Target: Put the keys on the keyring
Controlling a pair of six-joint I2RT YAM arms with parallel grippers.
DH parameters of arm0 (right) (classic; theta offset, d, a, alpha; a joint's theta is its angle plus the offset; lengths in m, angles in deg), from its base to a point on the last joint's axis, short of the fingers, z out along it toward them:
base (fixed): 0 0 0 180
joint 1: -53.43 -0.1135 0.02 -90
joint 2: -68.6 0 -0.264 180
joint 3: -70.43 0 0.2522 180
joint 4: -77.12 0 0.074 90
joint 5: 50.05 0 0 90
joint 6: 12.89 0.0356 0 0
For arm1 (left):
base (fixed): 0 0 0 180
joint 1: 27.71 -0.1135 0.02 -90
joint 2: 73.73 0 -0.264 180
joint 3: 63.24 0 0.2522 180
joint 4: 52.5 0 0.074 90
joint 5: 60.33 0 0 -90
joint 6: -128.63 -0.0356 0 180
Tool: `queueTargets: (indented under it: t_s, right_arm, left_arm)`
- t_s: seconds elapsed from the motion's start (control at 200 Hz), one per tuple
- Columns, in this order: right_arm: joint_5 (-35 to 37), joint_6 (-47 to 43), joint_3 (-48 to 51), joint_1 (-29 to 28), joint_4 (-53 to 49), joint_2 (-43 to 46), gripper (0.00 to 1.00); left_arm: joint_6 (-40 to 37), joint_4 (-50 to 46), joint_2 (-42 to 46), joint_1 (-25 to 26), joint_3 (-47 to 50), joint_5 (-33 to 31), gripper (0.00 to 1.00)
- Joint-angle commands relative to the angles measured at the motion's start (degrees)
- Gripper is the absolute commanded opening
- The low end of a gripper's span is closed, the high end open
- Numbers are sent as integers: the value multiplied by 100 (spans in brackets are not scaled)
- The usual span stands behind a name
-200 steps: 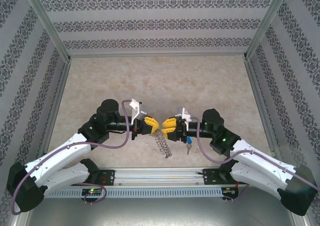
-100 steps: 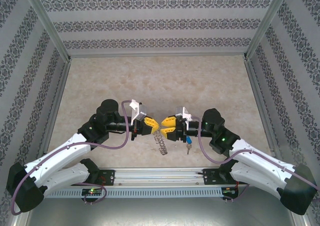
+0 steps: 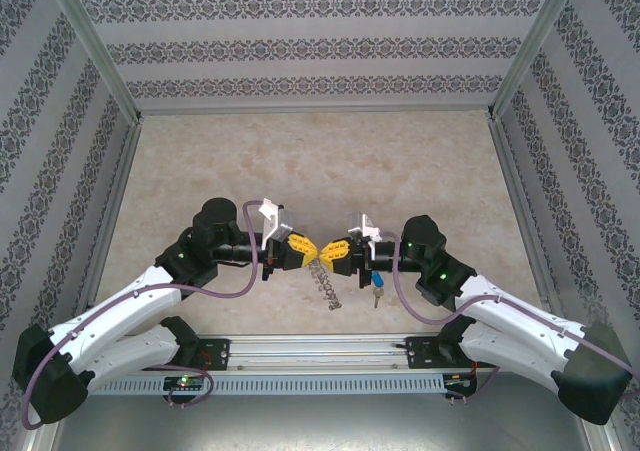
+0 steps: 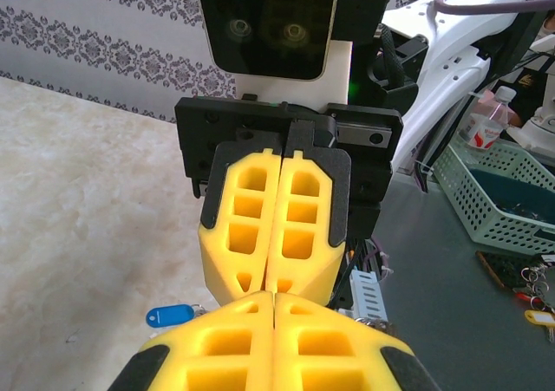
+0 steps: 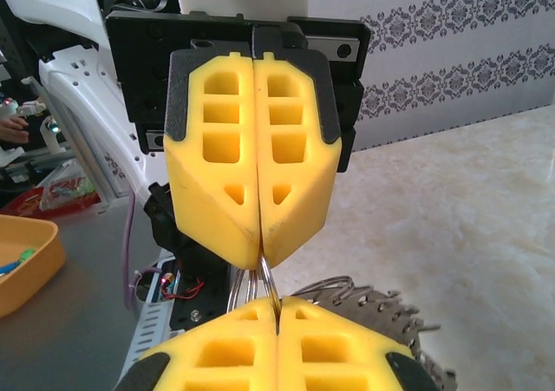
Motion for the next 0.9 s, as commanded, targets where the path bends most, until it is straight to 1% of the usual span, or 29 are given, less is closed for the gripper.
queueTargets:
  t_s: [0.0, 0.185, 0.29, 0.34, 0.345, 0.355, 0.37, 0.375, 0.43, 0.48, 0.575, 0.709, 0.769, 0.894]
  right_arm:
    - [-209, -73, -40, -24, 279, 137, 0]
    - [-167, -84, -20, -23, 156, 367, 0]
    - [-29, -180, -155, -26, -215, 400, 0]
    - [145, -282, -242, -25, -510, 408, 0]
    - [169, -293, -250, -27, -542, 409, 0]
    - [218, -310, -268, -26, -603, 409, 0]
    - [301, -340, -291, -27, -681, 407, 0]
    - [340, -348, -302, -28, -719, 408, 0]
    - [752, -470, -425, -24, -1148, 409, 0]
    - [1166, -561, -546, -24, -1518, 401, 0]
    - [1644, -669, -687, -23, -2013, 446, 0]
    - [1833, -700, -886, -51, -2476, 500, 0]
    - [2044, -801, -1109, -159, -2866, 437, 0]
    - [2766, -1012, -1600, -541, -3679, 242, 0]
  left_arm:
    - [-162, -35, 45, 94, -269, 81, 0]
    - [-329, -355, 43, 113, -329, -192, 0]
    - [-402, -548, 54, 132, -381, -372, 0]
    - [-452, -659, 81, 132, -419, -503, 11]
    - [-459, -670, 88, 132, -423, -519, 11]
    - [-465, -687, 87, 134, -431, -548, 16]
    - [-478, -728, 116, 132, -443, -608, 18]
    - [-486, -740, 116, 132, -449, -628, 21]
    - [-561, -905, 209, 132, -499, -863, 31]
    - [-636, -1096, 285, 141, -570, -1143, 36]
    - [-870, -1701, 359, 157, -811, -1707, 37]
    - [-1126, -2320, 345, 274, -1088, -2110, 37]
    - [-1285, -2612, 254, 402, -1241, -2282, 37]
    - [-1586, -3102, -2, 661, -1560, -2710, 36]
